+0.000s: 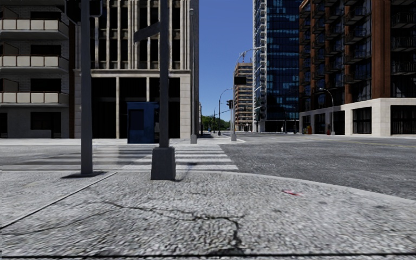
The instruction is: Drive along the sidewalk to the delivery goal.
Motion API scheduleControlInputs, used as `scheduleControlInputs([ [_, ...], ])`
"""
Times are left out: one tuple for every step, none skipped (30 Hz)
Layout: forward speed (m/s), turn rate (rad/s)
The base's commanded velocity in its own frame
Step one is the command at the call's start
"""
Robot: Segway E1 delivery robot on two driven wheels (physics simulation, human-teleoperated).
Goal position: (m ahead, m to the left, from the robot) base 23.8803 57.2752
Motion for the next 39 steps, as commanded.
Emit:
scheduleControlInputs([
  [2.0, 0.0],
  [2.0, 0.0],
  [2.0, 0.0],
  [2.0, 0.0],
  [2.0, 0.0],
  [2.0, 0.0],
  [2.0, 0.0],
  [2.0, 0.0],
  [2.0, 0.0],
  [2.0, 0.0],
  [2.0, 0.0],
  [2.0, 0.0],
  [2.0, 0.0],
  [2.0, 0.0],
  [2.0, 0.0],
  [2.0, 0.0],
  [2.0, 0.0],
  [2.0, 0.0],
  [2.0, 0.0],
  [2.0, 0.0],
  [2.0, 0.0],
  [2.0, 0.0],
  [2.0, 0.0],
  [2.0, 0.0],
  [2.0, 0.0],
  [2.0, 0.0],
  [2.0, 0.0],
  [2.0, 0.0],
  [2.0, 0.0],
  [2.0, 0.0],
  [2.0, 0.0],
  [2.0, 0.0],
  [2.0, 0.0],
  [2.0, 0.0],
  [2.0, 0.0],
  [2.0, 0.0],
  [2.0, 0.0],
  [2.0, 0.0],
  [2.0, 0.0],
])
